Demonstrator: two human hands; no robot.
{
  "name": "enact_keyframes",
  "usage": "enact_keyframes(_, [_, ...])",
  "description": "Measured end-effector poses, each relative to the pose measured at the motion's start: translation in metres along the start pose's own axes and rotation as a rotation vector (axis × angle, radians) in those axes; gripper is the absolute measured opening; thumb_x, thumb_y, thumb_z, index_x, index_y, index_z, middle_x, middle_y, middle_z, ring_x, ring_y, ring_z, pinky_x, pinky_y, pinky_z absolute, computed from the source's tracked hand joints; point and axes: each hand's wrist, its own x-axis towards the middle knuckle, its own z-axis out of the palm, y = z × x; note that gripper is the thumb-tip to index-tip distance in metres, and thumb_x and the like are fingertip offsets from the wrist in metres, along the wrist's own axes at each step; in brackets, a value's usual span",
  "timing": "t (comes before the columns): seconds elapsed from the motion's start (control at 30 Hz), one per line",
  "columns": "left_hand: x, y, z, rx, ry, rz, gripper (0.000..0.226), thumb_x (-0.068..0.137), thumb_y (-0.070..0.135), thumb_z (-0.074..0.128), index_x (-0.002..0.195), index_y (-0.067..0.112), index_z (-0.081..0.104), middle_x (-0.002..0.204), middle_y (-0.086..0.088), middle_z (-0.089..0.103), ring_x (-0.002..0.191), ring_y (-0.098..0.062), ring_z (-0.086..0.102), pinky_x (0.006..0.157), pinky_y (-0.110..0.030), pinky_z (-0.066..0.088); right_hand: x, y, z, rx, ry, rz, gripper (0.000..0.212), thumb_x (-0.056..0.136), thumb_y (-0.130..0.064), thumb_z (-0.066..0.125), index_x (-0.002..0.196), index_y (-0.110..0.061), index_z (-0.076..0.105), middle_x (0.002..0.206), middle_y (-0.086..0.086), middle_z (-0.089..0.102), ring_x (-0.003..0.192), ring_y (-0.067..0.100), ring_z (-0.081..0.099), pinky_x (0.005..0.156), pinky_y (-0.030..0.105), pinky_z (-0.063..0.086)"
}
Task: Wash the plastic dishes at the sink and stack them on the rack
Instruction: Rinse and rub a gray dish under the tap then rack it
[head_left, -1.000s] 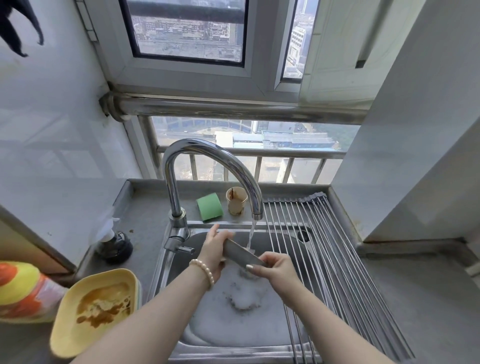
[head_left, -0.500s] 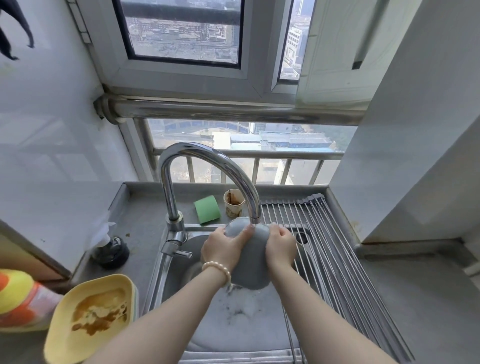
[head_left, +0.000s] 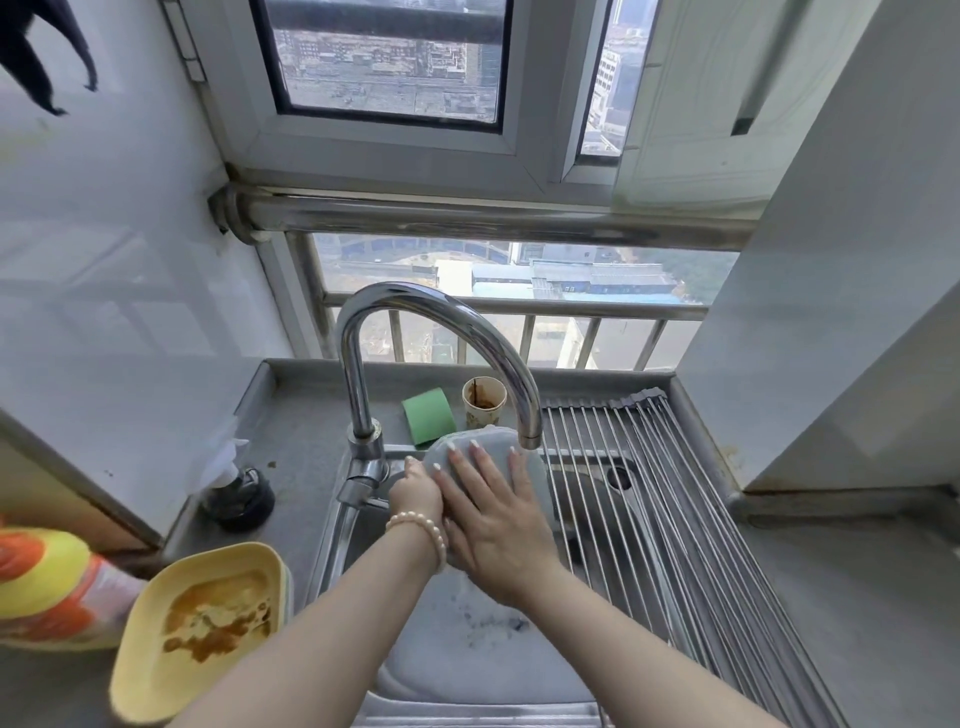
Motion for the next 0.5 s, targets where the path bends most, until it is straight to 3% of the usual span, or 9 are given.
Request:
enact_keyframes(0.03, [0.005,-0.001,0.0,0.015,-0.034,-0.013,0.059,0.101,0.042,0.033,0.119,-0.009,0.056,0.122,-0.024,0.06,0.114,-0.037,0.057,0.102,-0.044,0.043,-0.006,0.005,0.001,-0.024,-0.002,-0.056,0.053,0.097,-0.045,0.031,0.144,-0.022,0.038,0.152,0.005,0.035,0.141,0.03,0.029,0.109,0.06,0.019])
enact_keyframes(0.1, [0.018,-0.008,0.001,0.05,-0.086,-0.008,0.061,0.1,0.045,0.032,0.12,-0.008,0.056,0.123,-0.024,0.06,0.115,-0.036,0.057,0.103,-0.044,0.043,-0.007,0.013,-0.004,-0.025,-0.05,0.024,0.06,0.097,-0.059,0.019,0.146,-0.027,0.033,0.153,0.004,0.033,0.141,0.031,0.029,0.11,0.061,0.021])
enact_keyframes(0.17, [0.025,-0.011,0.002,0.055,-0.094,-0.012,0.065,0.097,0.05,0.035,0.118,-0.007,0.057,0.122,-0.021,0.06,0.114,-0.036,0.057,0.103,-0.043,0.043,0.0,0.017,-0.016,0.125,-0.146,0.282,0.074,0.089,-0.071,0.011,0.15,-0.031,0.023,0.155,0.006,0.027,0.142,0.032,0.025,0.11,0.055,0.028])
enact_keyframes(0.23, [0.029,-0.017,0.005,0.112,-0.127,0.018,0.071,0.088,0.059,0.036,0.115,-0.001,0.059,0.121,-0.018,0.062,0.112,-0.036,0.059,0.1,-0.043,0.045,0.01,0.023,-0.027,0.329,-0.255,0.548,0.074,0.088,-0.071,0.019,0.148,-0.029,0.027,0.147,0.008,0.033,0.135,0.031,0.032,0.104,0.044,0.037])
enact_keyframes(0.37, [0.032,-0.02,0.007,0.109,-0.166,-0.017,0.076,0.072,0.066,0.039,0.109,0.004,0.062,0.118,-0.017,0.064,0.106,-0.035,0.061,0.099,-0.048,0.046,0.024,0.036,-0.039,0.575,-0.22,0.889,0.051,0.094,-0.057,0.039,0.116,-0.015,0.058,0.119,0.011,0.061,0.112,0.03,0.055,0.085,0.032,0.039])
enact_keyframes(0.43, [-0.006,0.005,0.0,0.218,-0.15,0.067,0.067,0.09,0.056,0.041,0.117,-0.002,0.06,0.125,-0.019,0.06,0.114,-0.035,0.056,0.102,-0.039,0.041,0.027,0.043,-0.037,0.744,-0.197,1.078,0.037,0.095,-0.044,0.044,0.083,-0.013,0.061,0.097,0.012,0.065,0.095,0.029,0.058,0.077,0.032,0.038])
enact_keyframes(0.5, [-0.025,0.014,0.0,0.457,-0.089,0.224,0.058,0.099,0.047,0.036,0.119,-0.003,0.059,0.126,-0.019,0.059,0.116,-0.034,0.054,0.092,-0.034,0.038,0.027,0.048,-0.035,0.912,-0.092,1.278,0.037,0.094,-0.028,0.047,0.062,-0.011,0.053,0.08,0.013,0.059,0.08,0.025,0.052,0.07,0.033,0.04])
